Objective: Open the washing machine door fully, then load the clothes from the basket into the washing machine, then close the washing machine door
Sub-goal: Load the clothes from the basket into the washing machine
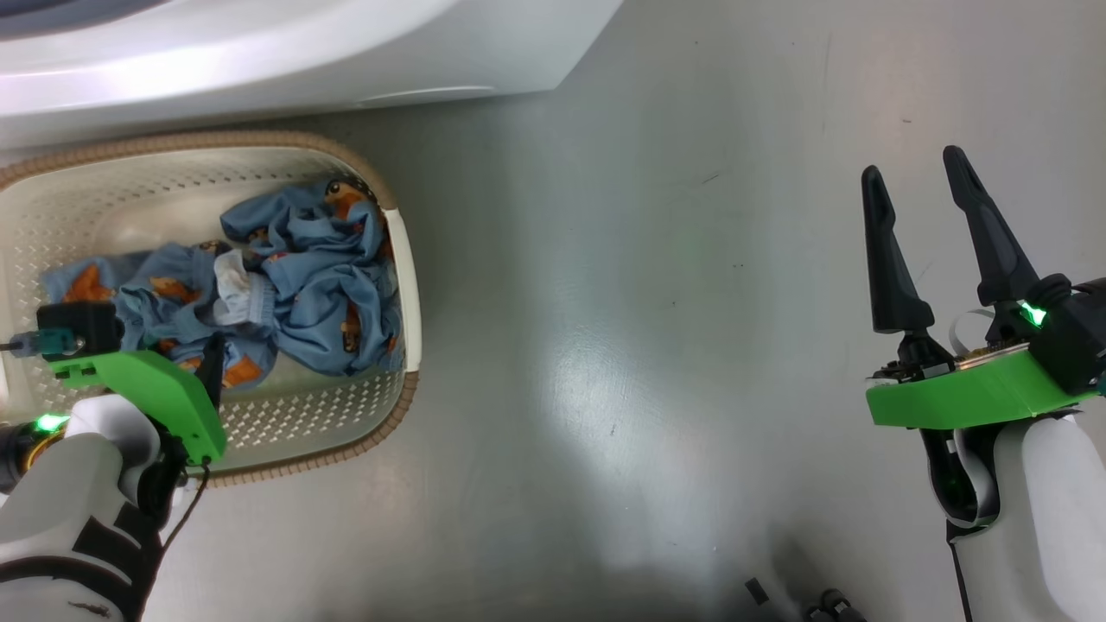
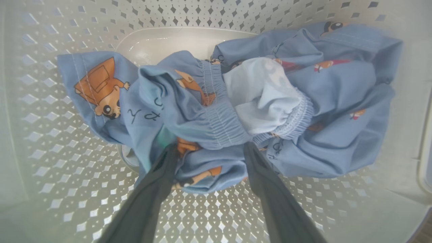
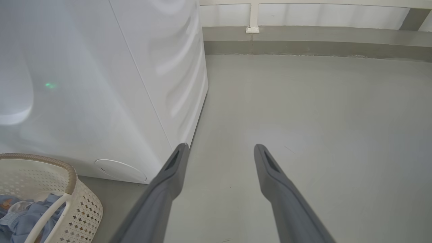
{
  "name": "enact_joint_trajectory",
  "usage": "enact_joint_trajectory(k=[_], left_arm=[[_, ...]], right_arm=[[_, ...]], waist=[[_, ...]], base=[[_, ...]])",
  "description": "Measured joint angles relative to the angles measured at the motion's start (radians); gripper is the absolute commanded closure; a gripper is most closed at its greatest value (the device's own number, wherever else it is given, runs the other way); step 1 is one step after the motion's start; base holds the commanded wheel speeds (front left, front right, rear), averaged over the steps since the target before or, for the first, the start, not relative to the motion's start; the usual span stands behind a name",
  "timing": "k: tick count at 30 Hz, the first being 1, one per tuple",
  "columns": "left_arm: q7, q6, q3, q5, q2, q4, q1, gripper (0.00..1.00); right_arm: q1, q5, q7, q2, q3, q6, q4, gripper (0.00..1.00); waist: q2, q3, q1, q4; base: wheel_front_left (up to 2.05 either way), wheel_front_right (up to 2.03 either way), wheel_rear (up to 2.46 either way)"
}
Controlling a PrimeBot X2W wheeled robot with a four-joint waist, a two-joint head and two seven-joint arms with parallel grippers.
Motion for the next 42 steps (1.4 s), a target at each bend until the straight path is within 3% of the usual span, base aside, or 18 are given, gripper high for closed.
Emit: enact_joint_trajectory(k=[5,7,8,17,29,42], left_arm=[[0.008,0.0,-0.024,-0.03,0.006,-0.01,0.0,0.0],[0.013,0.0,-0.04,-0.045,0.008,-0.014,0.0,0.63],[0.013,0.0,-0.045,-0.054,0.007,-0.016,0.0,1.0],[-0.001,0.0,-0.071,-0.136,0.004,-0.019,0.001,1.0],[-0.101,0.0,-0.085,-0.235,-0.005,-0.062,0.067,1.0],[-0.157,0.0,-0.07,-0.294,0.021,-0.181,0.185,1.0]], right_arm=[[-0.002,0.0,-0.002,0.0,0.005,0.0,0.0,0.0],[-0.002,0.0,-0.002,0.0,0.006,0.0,0.0,0.0],[-0.002,-0.001,-0.002,0.0,0.006,0.0,-0.001,0.0],[-0.001,-0.002,-0.002,-0.005,0.001,0.0,0.001,0.0],[0.019,-0.001,-0.002,-0.008,0.002,0.0,0.034,0.0],[0.108,0.01,-0.002,-0.018,-0.004,0.0,0.074,0.0]], waist=[[0.0,0.003,0.0,-0.005],[0.0,0.002,0.0,-0.006],[0.0,0.001,0.0,-0.006],[0.0,-0.026,0.0,0.005],[0.0,-0.122,0.0,0.029],[0.0,-0.298,0.0,0.054]], base=[[0.0,0.0,0.0],[0.0,0.0,0.0],[0.0,0.0,0.0],[0.0,0.0,0.0],[0.0,0.0,0.0],[0.0,0.0,0.0]])
